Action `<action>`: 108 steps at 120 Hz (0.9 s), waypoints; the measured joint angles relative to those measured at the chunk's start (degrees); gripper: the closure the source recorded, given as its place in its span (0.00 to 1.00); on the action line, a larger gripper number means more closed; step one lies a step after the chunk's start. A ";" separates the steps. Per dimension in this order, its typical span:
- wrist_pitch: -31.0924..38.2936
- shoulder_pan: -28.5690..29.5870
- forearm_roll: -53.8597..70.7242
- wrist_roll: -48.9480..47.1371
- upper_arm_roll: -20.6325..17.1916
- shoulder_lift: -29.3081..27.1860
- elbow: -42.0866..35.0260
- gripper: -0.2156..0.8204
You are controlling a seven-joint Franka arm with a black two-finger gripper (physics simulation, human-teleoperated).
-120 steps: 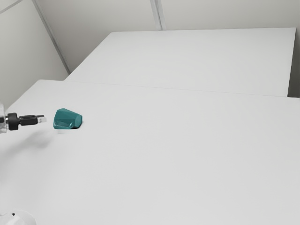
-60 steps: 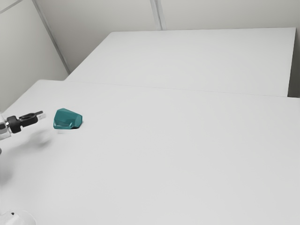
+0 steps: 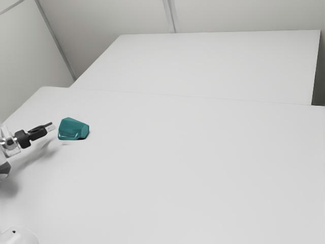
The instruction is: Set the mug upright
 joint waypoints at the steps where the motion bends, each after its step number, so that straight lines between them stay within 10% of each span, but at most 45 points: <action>1: 0.00 -0.01 -0.01 0.03 0.01 0.05 0.00 0.21; 108: 1.29 -4.96 -0.23 1.50 -1.77 3.35 1.59 0.25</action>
